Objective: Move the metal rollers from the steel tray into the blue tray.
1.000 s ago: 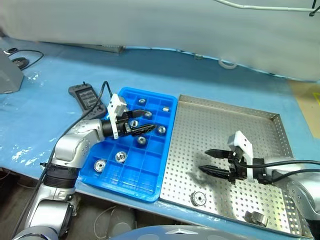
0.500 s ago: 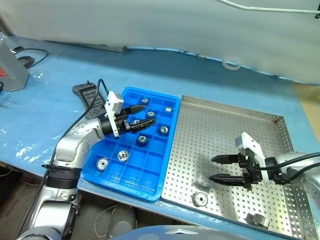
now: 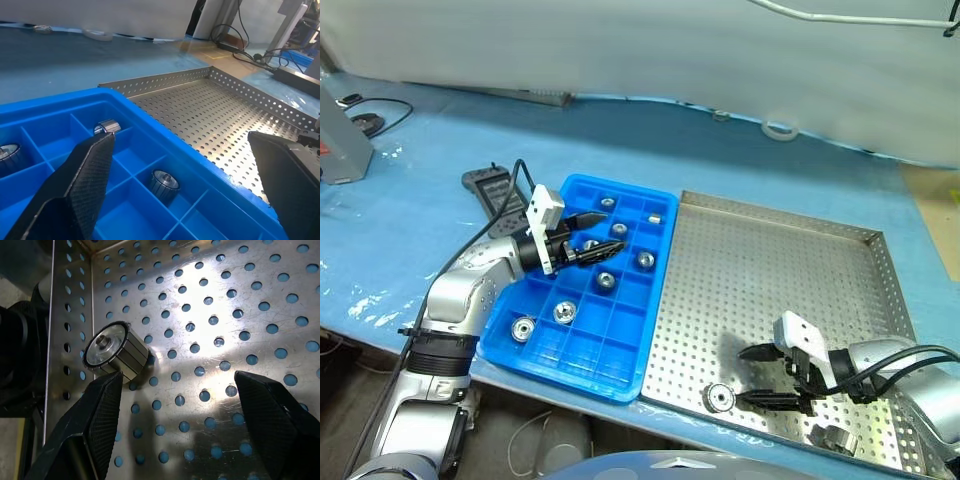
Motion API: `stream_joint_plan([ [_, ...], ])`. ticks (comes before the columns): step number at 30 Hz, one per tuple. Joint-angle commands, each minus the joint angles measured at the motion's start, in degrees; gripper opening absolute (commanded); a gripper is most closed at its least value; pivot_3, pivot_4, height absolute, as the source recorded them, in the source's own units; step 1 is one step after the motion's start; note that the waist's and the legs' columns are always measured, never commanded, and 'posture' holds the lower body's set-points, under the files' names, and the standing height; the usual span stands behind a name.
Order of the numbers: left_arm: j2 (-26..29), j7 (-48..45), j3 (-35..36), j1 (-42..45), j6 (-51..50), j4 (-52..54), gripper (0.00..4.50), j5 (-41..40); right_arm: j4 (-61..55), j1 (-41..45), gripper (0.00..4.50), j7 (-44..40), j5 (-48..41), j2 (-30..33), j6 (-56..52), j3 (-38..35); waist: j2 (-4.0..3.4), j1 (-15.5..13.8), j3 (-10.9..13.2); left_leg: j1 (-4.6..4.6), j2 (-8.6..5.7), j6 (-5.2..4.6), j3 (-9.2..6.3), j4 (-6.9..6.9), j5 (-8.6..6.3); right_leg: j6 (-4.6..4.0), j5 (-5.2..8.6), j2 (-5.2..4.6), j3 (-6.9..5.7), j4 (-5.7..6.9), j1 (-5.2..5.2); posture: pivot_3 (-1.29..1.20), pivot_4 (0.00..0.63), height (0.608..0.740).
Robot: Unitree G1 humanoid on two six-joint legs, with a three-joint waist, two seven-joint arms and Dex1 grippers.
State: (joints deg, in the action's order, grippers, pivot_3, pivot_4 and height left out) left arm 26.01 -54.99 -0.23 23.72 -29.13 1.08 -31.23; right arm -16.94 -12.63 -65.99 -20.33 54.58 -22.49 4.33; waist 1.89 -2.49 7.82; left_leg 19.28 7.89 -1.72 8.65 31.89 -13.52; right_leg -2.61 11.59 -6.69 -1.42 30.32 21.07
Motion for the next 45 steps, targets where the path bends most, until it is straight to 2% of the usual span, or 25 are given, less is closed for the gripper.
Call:
stream_joint_plan([
  [1,0.3,-0.8,0.9,0.7,0.9,0.7,4.50,-0.5,2.9,-1.1,3.73,-0.6,3.3,-1.4,4.2,3.4,0.14,0.1,-0.1,-0.03,0.00,0.00,0.00,0.00,0.00,0.00,0.00,0.00,0.00,0.00,-0.02,-0.04,0.150,0.740],
  [5,0.3,-1.0,0.7,0.4,1.1,0.7,4.50,-0.3,2.4,-0.5,3.73,0.1,5.2,-2.8,4.3,6.1,0.35,0.4,-0.2,-0.09,0.06,0.23,0.00,-0.07,-0.08,0.01,0.00,0.04,0.00,0.02,-0.16,-0.04,0.150,0.740],
  [10,0.3,-0.4,0.7,0.1,0.3,1.9,4.50,-0.5,-3.5,-2.3,3.73,-0.5,4.8,-1.0,0.4,7.1,0.38,0.1,-0.2,-0.17,0.09,0.34,0.00,-0.27,-0.03,0.03,0.02,0.08,0.00,0.01,-0.17,-0.04,0.150,0.740],
  [15,0.0,-0.4,0.6,0.3,0.2,1.8,4.50,-0.6,-5.8,-1.5,3.73,0.8,5.6,-1.5,-2.3,8.6,0.46,0.1,-0.3,-0.10,0.09,0.17,0.00,-0.32,0.11,0.01,0.00,0.10,-0.01,0.01,0.09,-0.05,0.150,0.740],
  [24,-0.3,0.3,0.5,0.7,-0.2,2.4,4.50,-0.7,-4.0,-5.8,3.73,-0.9,5.5,0.7,2.5,4.8,0.38,-0.5,-0.2,-0.15,0.08,0.39,0.01,-0.46,0.01,0.01,0.01,0.10,0.00,-0.12,0.07,-0.04,0.150,0.740],
  [34,-1.2,1.6,0.0,0.7,-0.6,3.3,4.50,-0.7,-6.5,-8.5,3.73,-1.3,7.3,3.4,3.5,6.9,0.31,-1.6,-0.2,-0.14,0.08,0.20,0.02,-0.47,0.12,0.01,0.00,0.10,0.00,-0.17,0.06,-0.04,0.150,0.740],
  [45,-1.6,1.8,-0.1,1.4,-1.1,3.2,4.50,-0.7,-7.3,-5.7,3.73,2.7,10.5,-0.7,3.7,8.7,0.52,-0.6,-0.3,-0.17,0.10,0.39,0.02,-0.54,0.03,0.03,0.00,0.15,0.00,-0.39,-0.12,-0.04,0.150,0.740],
])
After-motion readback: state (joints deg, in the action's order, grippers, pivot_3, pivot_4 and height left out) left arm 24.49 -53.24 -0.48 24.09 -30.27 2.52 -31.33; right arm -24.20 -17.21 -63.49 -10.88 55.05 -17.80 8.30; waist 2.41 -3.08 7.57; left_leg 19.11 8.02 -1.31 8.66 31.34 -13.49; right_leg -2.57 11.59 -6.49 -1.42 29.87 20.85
